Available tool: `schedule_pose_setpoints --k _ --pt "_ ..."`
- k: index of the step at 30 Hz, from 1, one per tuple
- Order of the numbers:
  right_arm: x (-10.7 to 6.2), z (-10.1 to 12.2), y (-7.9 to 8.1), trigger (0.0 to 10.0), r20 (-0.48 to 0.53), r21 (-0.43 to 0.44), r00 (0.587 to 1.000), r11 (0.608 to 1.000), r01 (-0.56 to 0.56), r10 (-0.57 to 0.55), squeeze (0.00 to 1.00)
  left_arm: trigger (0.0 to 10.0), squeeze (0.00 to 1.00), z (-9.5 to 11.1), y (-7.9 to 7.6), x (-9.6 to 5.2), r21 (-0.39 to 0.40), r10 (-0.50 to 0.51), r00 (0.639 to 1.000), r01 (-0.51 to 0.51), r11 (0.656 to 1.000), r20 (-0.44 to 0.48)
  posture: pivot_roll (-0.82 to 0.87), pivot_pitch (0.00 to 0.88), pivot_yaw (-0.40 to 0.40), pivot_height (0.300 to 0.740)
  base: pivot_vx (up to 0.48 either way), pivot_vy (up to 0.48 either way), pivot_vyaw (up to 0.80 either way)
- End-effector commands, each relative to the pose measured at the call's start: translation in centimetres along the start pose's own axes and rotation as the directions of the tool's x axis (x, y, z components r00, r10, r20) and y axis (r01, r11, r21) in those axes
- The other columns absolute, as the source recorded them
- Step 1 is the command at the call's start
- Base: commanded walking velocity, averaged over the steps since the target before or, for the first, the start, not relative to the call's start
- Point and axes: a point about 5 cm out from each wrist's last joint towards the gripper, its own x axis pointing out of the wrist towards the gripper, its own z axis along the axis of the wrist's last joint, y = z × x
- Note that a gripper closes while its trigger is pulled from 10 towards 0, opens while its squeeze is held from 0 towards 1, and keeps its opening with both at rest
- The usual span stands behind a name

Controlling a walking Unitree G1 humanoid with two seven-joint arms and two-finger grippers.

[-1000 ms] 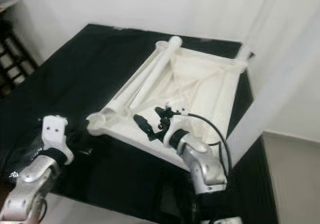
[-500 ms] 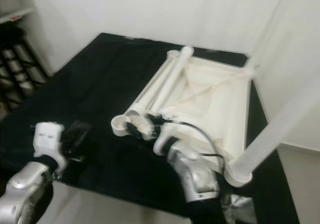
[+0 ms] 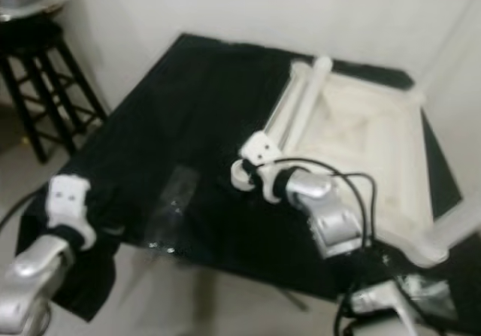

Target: Building children table

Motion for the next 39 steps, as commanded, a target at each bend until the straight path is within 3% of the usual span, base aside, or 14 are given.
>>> schedule_pose_setpoints --k 1,3,7,10,12,15,18,21,25,29,30,31,32,39 --pt "-0.9 -1.7 -0.8 10.0 -0.11 -0.016 0.994 1.0 -0.025 0.023 0.0 10.0 0.0 0.1 -0.8 0.0 -0.006 -0.038 0.999 0.038 0.999 0.01 0.0 0.078 -0.041 0.74 0.0 0.0 0.0" --pt "-1.4 -2.4 -1.3 10.0 -0.17 -0.009 0.984 0.998 -0.064 0.062 0.0 10.0 0.0 0.2 -0.9 -0.1 -0.006 -0.042 0.999 0.042 0.999 0.013 0.0 0.08 -0.047 0.74 0.0 0.0 0.0" --pt "-2.9 -3.7 -3.4 10.0 -0.244 0.119 0.965 0.99 -0.072 0.1 0.0 10.0 0.0 0.2 -1.3 -0.4 -0.009 -0.047 0.999 0.047 0.999 0.023 0.02 0.089 -0.065 0.74 0.0 0.0 0.0" --pt "-3.4 -3.8 -4.0 10.0 -0.246 0.142 0.965 0.988 -0.06 0.094 0.0 10.0 0.0 0.3 -1.4 -0.4 -0.009 -0.047 0.999 0.048 0.999 0.026 0.02 0.089 -0.065 0.74 0.0 0.0 0.0" --pt "-5.0 -3.8 -4.9 10.0 -0.212 0.179 0.97 0.981 -0.078 0.115 0.0 10.0 0.0 0.3 -1.5 -0.5 -0.009 -0.051 0.998 0.051 0.999 0.028 0.01 0.095 -0.066 0.74 0.0 0.0 0.0" --pt "-6.6 -4.7 -5.2 10.0 -0.243 0.201 0.956 0.973 -0.117 0.165 0.0 10.0 0.0 0.3 -1.6 -0.6 -0.007 -0.058 0.998 0.058 0.998 0.028 0.01 0.099 -0.065 0.74 0.0 0.0 0.0" --pt "-7.1 -5.3 -5.2 10.0 -0.278 0.202 0.944 0.971 -0.125 0.179 0.0 10.0 0.0 0.3 -1.6 -0.6 -0.006 -0.06 0.998 0.061 0.998 0.028 0.01 0.1 -0.062 0.74 0.0 0.0 0.0" --pt "-7.0 -6.9 -4.3 10.0 -0.352 0.224 0.903 0.959 -0.175 0.247 0.0 10.0 0.0 0.3 -1.7 -0.6 -0.002 -0.068 0.997 0.068 0.998 0.024 0.0 0.101 -0.06 0.74 0.0 0.0 0.0" --pt "-6.7 -7.2 -4.1 10.0 -0.36 0.229 0.897 0.956 -0.183 0.258 0.0 10.0 0.0 0.3 -1.7 -0.6 -0.001 -0.07 0.997 0.07 0.998 0.023 0.01 0.099 -0.059 0.74 0.0 0.0 0.0" --pt "-5.7 -8.0 -4.1 9.8 -0.395 0.228 0.896 0.967 -0.117 0.202 0.0 10.0 0.0 0.3 -1.7 -0.5 0.004 -0.069 0.997 0.069 0.998 0.023 0.01 0.097 -0.061 0.74 0.0 0.0 0.0" --pt "-5.3 -8.2 -4.2 3.4 -0.397 0.228 0.901 0.969 -0.09 0.177 0.0 10.0 0.0 0.3 -1.7 -0.5 0.006 -0.068 0.997 0.068 0.998 0.023 0.01 0.097 -0.061 0.74 0.0 0.0 0.0" --pt "-5.3 -8.2 -4.2 3.4 -0.397 0.228 0.901 0.969 -0.09 0.177 0.0 10.0 0.0 0.3 -1.7 -0.5 0.006 -0.068 0.997 0.068 0.998 0.023 0.01 0.097 -0.061 0.74 0.0 0.0 0.0" --pt "-5.1 -8.2 -4.2 0.0 -0.39 0.231 0.906 0.97 -0.078 0.165 0.0 10.0 0.0 0.3 -1.7 -0.5 0.007 -0.068 0.997 0.067 0.998 0.023 0.01 0.096 -0.06 0.74 0.0 0.0 0.0" --pt "-4.9 -8.2 -4.0 0.0 -0.362 0.231 0.915 0.968 -0.097 0.178 0.0 10.0 0.0 0.3 -1.7 -0.5 0.009 -0.068 0.997 0.068 0.998 0.022 0.01 0.095 -0.06 0.74 0.0 0.0 0.0"
